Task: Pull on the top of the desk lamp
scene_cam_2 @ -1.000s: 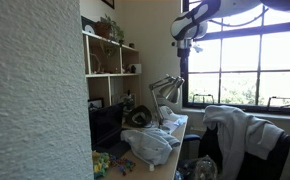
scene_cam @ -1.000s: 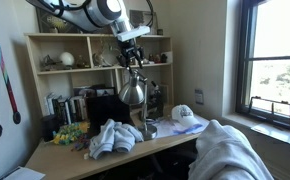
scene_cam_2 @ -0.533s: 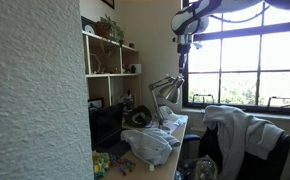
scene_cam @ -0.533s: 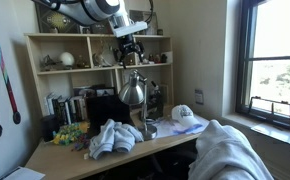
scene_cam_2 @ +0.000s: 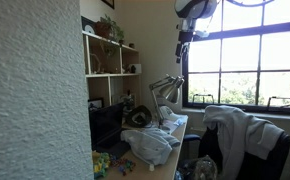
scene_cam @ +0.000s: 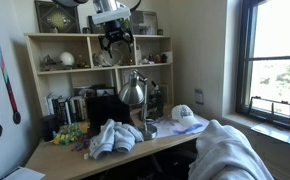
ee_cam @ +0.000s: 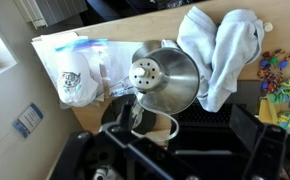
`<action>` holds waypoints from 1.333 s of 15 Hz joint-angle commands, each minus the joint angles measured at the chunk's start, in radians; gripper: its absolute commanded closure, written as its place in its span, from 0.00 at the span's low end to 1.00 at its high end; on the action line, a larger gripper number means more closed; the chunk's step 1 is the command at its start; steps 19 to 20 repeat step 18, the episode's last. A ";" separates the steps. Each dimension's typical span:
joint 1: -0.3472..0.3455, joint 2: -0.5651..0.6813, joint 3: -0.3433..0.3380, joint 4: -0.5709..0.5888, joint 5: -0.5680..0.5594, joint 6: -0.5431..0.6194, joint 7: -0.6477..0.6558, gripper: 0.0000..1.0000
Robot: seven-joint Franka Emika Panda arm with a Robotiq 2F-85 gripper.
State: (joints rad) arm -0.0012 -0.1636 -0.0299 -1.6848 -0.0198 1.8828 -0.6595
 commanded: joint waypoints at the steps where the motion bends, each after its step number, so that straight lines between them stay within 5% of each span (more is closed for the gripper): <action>1: 0.017 -0.124 0.012 -0.122 0.029 0.009 0.169 0.00; 9: 0.018 -0.285 0.050 -0.438 -0.009 0.138 0.549 0.00; 14: 0.014 -0.356 0.066 -0.564 -0.018 0.247 0.646 0.00; 15: 0.027 -0.296 0.047 -0.494 -0.002 0.197 0.595 0.00; 20: 0.026 -0.327 0.051 -0.533 -0.003 0.220 0.613 0.00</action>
